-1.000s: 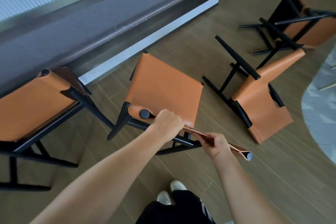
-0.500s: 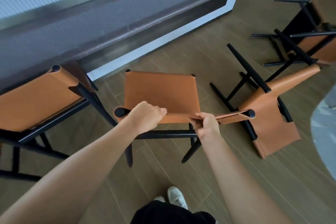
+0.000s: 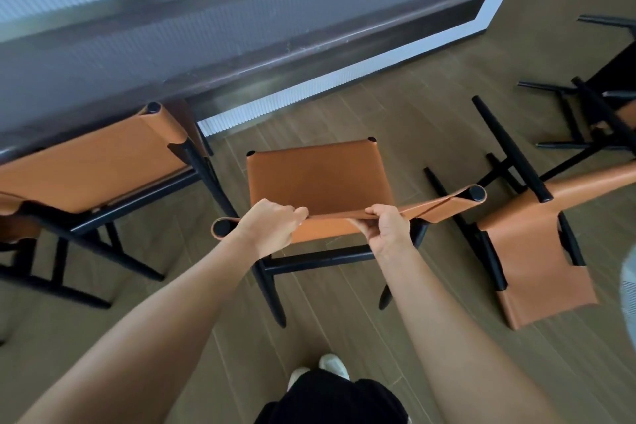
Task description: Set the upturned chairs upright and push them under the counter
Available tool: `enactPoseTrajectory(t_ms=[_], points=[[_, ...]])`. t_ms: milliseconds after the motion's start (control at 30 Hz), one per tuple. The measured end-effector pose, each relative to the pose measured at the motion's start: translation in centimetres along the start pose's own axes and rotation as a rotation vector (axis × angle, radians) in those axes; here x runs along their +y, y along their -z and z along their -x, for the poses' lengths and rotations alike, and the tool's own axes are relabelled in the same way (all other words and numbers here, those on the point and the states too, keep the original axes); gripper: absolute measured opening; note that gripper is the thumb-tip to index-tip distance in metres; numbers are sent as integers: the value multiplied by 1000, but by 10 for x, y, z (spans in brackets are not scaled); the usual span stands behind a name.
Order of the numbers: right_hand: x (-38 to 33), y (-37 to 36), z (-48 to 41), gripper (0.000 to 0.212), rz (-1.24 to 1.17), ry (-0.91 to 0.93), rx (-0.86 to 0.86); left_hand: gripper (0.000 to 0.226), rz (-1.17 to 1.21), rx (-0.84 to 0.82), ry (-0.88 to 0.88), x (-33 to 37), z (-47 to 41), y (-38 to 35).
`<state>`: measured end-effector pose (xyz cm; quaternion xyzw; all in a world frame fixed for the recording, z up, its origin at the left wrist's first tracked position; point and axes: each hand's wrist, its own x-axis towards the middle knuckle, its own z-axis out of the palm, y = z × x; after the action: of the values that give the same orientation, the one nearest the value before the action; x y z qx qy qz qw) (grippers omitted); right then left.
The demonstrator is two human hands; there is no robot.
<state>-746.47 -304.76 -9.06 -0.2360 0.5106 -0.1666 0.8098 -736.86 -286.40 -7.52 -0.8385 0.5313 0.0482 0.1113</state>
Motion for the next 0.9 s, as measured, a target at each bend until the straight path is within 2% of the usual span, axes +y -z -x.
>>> enactPoseTrajectory(t_ms=[267, 533, 700, 800, 900], points=[[11, 26, 9, 17, 104, -74, 4, 17, 141, -27, 19, 24, 19, -17], [36, 66, 15, 28, 122, -180, 10, 19, 215, -55, 114, 59, 51, -44], [29, 75, 24, 7, 228, -227, -89, 24, 164, -112, 177, 67, 52, -31], [23, 85, 29, 14, 278, -254, -154, 23, 225, -178, 297, 79, 54, -25], [22, 93, 35, 21, 319, -252, -147, 21, 355, -231, 427, 91, 62, -23]])
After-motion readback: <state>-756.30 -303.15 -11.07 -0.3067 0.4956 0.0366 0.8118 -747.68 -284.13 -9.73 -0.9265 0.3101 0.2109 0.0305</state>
